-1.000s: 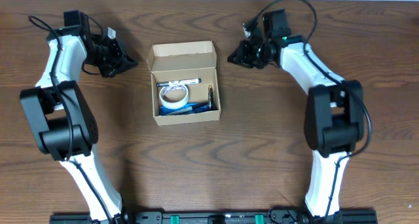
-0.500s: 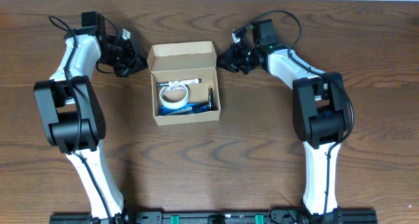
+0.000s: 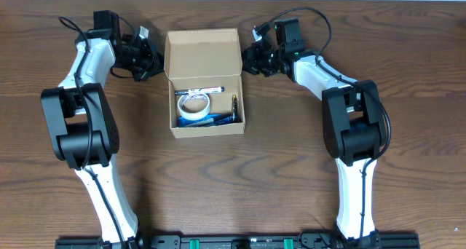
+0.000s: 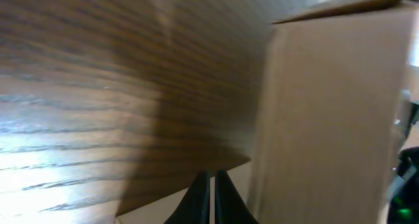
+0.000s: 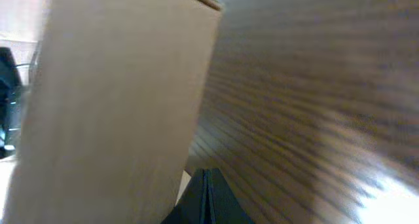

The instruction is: Pack container

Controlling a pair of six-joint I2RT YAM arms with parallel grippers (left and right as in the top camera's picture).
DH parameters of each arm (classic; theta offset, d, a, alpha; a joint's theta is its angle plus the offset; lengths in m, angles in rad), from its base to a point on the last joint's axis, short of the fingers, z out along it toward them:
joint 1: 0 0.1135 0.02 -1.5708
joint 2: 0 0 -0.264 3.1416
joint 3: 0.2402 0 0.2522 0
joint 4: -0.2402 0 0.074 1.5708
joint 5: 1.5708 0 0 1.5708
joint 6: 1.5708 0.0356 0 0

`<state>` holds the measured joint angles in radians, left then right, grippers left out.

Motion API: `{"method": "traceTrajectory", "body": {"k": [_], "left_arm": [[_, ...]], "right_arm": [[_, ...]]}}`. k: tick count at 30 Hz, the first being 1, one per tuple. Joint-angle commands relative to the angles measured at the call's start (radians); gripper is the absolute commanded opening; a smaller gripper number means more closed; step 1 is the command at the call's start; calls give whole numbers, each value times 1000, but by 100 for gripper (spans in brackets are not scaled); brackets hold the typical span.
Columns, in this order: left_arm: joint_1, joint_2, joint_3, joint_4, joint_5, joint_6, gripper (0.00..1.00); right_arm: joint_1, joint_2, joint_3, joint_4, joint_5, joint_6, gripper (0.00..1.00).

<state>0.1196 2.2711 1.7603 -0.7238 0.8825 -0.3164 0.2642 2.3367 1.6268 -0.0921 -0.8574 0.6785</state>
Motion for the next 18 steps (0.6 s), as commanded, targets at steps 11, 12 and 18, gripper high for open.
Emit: {"method": "traceTrajectory", "body": {"k": [11, 12, 18], "left_arm": [[-3, -35, 148, 12, 87, 102, 6], [-3, -43, 154, 12, 87, 108, 6], [-6, -116, 165, -7, 106, 180, 6]], "right_arm": [[-35, 1, 0, 304, -139, 1, 2], [-39, -5, 1, 308, -139, 0, 2], [-41, -76, 4, 293, -172, -62, 2]]}}
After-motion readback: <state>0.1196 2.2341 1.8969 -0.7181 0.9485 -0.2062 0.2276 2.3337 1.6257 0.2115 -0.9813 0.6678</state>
